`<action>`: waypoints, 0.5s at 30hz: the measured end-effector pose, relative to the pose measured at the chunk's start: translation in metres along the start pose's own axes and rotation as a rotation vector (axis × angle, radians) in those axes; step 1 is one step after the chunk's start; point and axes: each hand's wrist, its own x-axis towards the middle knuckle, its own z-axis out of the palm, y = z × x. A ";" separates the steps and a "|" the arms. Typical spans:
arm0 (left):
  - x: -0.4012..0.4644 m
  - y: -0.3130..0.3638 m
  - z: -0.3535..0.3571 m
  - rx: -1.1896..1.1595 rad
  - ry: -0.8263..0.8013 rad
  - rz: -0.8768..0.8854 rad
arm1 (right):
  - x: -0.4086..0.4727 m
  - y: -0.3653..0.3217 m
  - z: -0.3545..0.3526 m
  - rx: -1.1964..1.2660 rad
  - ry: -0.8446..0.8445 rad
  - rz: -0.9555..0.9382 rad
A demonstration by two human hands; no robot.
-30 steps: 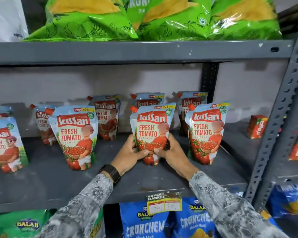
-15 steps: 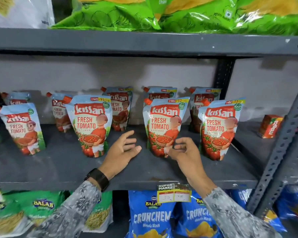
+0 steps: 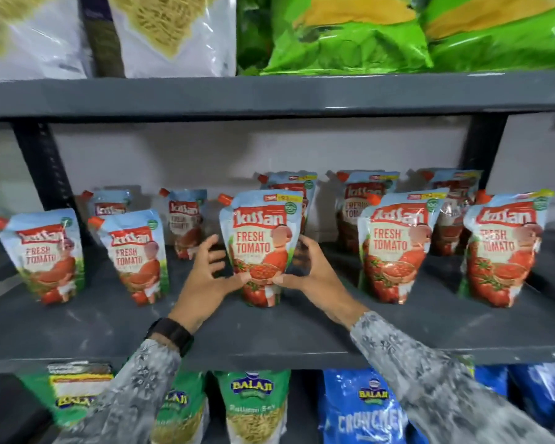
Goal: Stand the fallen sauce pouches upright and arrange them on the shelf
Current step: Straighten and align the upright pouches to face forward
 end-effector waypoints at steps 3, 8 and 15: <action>0.015 -0.007 -0.003 -0.030 -0.152 0.001 | 0.006 0.005 0.020 0.006 0.044 -0.002; 0.015 -0.021 0.009 -0.095 -0.133 0.051 | 0.006 0.016 0.041 -0.006 0.182 -0.025; 0.012 -0.009 0.039 -0.110 -0.164 0.050 | 0.000 0.021 0.010 0.001 0.225 -0.008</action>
